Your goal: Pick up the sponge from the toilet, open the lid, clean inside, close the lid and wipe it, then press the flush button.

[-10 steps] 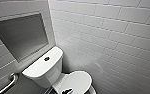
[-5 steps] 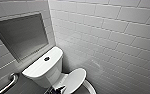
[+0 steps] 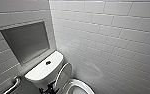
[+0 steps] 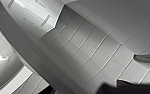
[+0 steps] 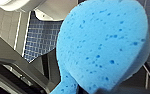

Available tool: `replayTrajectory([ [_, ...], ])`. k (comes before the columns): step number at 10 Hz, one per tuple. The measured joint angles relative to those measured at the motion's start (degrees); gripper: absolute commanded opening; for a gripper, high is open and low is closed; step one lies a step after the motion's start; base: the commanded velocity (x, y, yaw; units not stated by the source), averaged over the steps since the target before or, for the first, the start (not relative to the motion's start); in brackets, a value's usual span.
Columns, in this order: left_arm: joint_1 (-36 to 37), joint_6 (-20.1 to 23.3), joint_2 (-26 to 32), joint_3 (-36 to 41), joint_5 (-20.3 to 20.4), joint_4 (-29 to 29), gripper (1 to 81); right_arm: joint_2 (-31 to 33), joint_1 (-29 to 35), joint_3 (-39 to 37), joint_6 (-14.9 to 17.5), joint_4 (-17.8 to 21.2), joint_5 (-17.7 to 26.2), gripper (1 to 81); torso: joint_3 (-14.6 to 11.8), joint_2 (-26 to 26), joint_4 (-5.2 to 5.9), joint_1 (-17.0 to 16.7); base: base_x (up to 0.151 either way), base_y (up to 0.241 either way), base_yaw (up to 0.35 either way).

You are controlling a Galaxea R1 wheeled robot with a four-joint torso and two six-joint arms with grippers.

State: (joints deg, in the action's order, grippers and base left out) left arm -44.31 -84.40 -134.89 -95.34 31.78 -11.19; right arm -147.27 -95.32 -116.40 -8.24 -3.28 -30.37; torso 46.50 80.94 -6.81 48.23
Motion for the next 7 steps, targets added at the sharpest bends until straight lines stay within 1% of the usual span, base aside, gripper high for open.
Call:
replayTrajectory([
  [1,0.2,-1.9,0.4,0.0,1.1,-0.4,81.1,0.0,-0.2,0.0,0.0,0.0,0.0,1.0,-0.2,0.0,0.00,0.0,0.000,0.000,0.000],
  [2,-0.1,-3.6,1.2,-0.3,1.0,-0.3,81.1,0.0,-0.2,0.0,0.0,0.0,0.0,1.0,-0.1,0.0,0.00,0.0,0.000,0.000,0.000],
  [5,-0.7,-6.0,2.1,-1.5,1.2,-1.2,81.1,0.0,-0.2,0.0,0.0,0.0,0.0,1.0,-0.1,0.0,0.00,0.0,0.000,0.000,0.000],
  [7,-2.3,-12.2,3.4,-3.5,0.8,-1.7,81.1,0.0,-0.2,0.0,0.0,0.0,0.0,1.0,-0.1,0.0,0.00,0.0,0.000,0.000,0.000],
])
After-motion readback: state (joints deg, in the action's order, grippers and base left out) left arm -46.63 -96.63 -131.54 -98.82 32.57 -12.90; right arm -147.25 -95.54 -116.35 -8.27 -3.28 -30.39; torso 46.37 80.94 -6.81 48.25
